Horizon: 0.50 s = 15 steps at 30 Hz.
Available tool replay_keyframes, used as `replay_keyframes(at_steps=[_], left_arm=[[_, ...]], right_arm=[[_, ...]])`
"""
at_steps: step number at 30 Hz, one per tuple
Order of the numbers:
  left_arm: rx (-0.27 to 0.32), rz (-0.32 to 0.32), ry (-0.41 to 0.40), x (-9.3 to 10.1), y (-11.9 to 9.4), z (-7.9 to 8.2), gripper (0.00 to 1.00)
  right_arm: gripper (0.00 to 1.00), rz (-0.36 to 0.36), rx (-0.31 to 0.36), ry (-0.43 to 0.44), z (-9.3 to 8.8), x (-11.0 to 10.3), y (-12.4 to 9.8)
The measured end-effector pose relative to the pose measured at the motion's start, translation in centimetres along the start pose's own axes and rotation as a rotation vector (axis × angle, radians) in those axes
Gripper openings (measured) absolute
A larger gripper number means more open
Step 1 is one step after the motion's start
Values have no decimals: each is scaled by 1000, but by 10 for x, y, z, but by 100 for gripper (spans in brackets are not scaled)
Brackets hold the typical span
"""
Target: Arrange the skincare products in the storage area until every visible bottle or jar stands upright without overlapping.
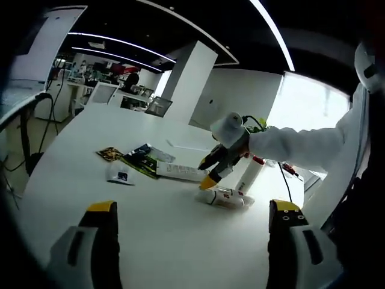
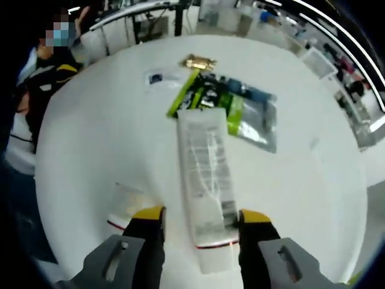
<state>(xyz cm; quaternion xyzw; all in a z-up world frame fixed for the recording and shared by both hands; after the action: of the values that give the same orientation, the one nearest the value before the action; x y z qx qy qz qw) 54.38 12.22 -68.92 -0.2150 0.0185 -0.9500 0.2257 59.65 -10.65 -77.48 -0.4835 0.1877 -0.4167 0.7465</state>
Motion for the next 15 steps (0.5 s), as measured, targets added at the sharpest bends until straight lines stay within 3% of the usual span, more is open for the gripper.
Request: replay_keyframes(at_steps=[8,12,15], left_arm=[[-13,-9,1,4,-1,-2,99],[-11,-11,4,5,-1,-1,99],[-11,-12,7,6,-1,-1,99]], right_arm=[[42,83,-41,-16,2,-1,3],[36,139,-74,-6,2,-7,4],[31,141,-82,-40,4,-7,4]])
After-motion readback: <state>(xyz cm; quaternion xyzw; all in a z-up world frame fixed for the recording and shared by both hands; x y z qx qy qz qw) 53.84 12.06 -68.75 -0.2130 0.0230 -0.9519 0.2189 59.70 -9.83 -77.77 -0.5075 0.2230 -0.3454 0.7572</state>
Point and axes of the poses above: the point that each gripper's makers call its tool centre point, and the gripper's own axes: y roughly forward along the fingers, x roughly to its right, z roughly out of its top, the point moved 2 cm from there along -y, roughly backward along the fingers, and after that the axes turned 8 degrees about x, right-handed, at the moved point
